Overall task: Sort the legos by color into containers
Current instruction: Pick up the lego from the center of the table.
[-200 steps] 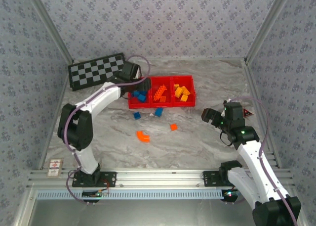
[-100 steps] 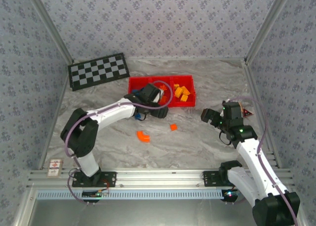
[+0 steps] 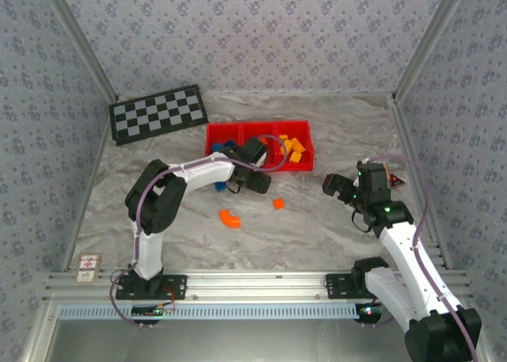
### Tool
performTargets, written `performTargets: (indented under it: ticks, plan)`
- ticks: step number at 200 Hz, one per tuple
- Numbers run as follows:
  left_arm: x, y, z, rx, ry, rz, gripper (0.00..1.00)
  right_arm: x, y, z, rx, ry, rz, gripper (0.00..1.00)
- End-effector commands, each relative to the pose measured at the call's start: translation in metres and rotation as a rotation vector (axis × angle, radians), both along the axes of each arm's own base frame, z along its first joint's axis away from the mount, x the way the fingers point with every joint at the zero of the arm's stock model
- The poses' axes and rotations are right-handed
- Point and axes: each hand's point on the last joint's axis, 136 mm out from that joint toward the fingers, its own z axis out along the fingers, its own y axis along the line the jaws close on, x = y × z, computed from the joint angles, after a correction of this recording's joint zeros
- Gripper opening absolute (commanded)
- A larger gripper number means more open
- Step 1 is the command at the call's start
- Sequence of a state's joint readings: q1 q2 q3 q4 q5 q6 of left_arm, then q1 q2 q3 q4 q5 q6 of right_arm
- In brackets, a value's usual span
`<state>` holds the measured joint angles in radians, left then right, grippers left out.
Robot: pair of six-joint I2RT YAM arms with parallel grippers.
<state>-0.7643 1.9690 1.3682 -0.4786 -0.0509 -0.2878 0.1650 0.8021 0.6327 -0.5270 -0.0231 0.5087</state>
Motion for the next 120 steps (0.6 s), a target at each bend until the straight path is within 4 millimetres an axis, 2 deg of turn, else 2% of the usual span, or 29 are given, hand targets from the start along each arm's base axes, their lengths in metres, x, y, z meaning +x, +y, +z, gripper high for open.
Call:
performTargets:
  ticks: [1,60,77,102,120]
  plan:
    - [0.008,-0.001,-0.005,0.027,-0.008,0.022,0.81,-0.002,-0.002,0.0,-0.006,0.004,-0.001,1.0]
    - [0.021,-0.011,-0.016,0.039,-0.011,0.031,0.72,-0.003,-0.003,-0.002,-0.01,0.01,-0.003,1.0]
    - [0.023,-0.013,-0.019,0.046,-0.006,0.035,0.66,-0.004,-0.003,-0.001,-0.009,0.01,-0.003,1.0]
    - [0.024,-0.012,-0.019,0.047,-0.004,0.052,0.5,-0.005,-0.004,-0.002,-0.011,0.012,-0.006,1.0]
    - [0.022,-0.009,-0.019,0.05,-0.004,0.064,0.43,-0.006,-0.004,-0.002,-0.012,0.013,-0.009,1.0]
